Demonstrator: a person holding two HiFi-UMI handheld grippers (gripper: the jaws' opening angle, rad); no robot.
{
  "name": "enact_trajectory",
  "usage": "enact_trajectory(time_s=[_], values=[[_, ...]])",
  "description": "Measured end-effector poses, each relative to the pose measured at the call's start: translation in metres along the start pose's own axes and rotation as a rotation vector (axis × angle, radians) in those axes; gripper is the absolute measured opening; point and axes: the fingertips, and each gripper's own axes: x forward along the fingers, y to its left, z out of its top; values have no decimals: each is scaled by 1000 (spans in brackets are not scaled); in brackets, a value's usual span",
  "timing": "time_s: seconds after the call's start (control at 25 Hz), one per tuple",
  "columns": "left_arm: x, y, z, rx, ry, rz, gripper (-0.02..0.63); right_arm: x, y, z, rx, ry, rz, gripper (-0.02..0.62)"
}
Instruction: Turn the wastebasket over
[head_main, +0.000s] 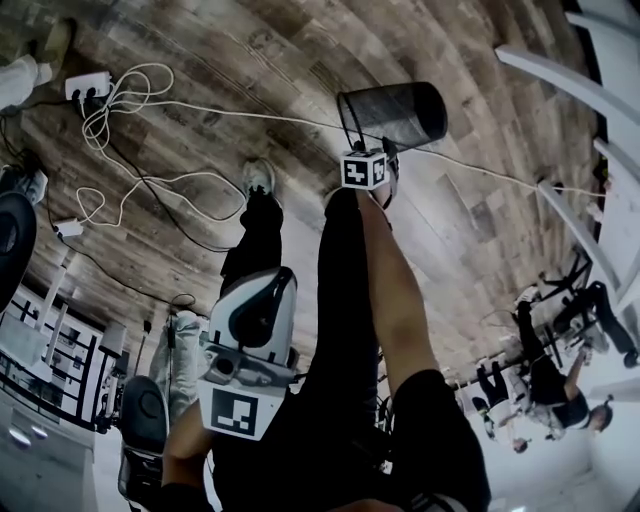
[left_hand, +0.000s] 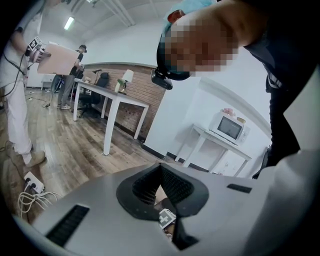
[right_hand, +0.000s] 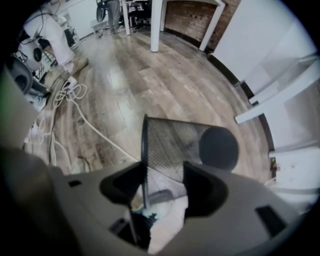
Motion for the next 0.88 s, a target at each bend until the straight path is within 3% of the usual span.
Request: enact_trajectory(time_s=[0.4,0.88], values=[[9,-10,8,-19,-5,-4,34,-18,-45,3,25,-22,12,214],[34,-52,16,-22,0,-49,34,-51,-108,9,51,-97,-1,135]])
